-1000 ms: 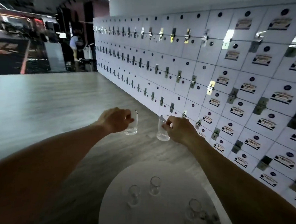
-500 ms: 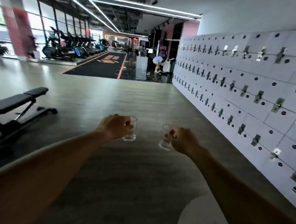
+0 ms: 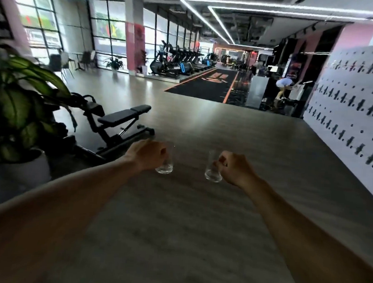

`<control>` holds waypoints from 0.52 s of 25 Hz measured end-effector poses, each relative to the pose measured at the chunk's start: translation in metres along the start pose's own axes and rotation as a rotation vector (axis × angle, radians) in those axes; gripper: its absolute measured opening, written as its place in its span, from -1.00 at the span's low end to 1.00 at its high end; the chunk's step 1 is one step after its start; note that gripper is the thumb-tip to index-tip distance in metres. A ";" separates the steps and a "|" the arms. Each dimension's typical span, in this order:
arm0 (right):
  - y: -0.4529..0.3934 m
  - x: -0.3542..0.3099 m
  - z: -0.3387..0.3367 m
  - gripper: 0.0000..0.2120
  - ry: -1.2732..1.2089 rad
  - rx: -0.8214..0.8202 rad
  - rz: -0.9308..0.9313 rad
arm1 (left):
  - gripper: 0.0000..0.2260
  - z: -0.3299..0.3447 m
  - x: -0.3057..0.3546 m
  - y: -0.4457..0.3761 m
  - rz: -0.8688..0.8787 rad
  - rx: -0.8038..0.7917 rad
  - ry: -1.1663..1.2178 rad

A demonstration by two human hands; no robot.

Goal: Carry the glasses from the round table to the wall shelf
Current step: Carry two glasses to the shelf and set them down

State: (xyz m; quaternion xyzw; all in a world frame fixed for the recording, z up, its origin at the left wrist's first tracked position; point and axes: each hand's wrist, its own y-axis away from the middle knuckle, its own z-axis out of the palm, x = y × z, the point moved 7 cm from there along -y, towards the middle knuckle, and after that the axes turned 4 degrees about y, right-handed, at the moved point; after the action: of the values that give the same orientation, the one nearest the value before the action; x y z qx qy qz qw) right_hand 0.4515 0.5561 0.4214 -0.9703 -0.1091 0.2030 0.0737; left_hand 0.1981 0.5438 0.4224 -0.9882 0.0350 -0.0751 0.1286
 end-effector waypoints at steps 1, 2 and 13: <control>-0.016 -0.020 0.013 -0.82 -0.013 -0.018 -0.037 | -0.67 -0.002 -0.024 -0.001 -0.038 -0.001 -0.019; -0.031 -0.041 0.026 -0.80 -0.027 -0.034 -0.083 | -0.67 -0.004 -0.047 -0.001 -0.072 -0.006 -0.029; -0.225 -0.227 0.140 -0.76 -0.067 -0.169 -0.481 | -0.70 -0.021 -0.268 -0.049 -0.456 0.010 -0.246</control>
State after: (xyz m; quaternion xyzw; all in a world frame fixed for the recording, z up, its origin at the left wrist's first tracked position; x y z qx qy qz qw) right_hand 0.1505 0.7321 0.4225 -0.9119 -0.3557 0.2017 0.0349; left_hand -0.0671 0.6098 0.4184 -0.9717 -0.2049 0.0185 0.1165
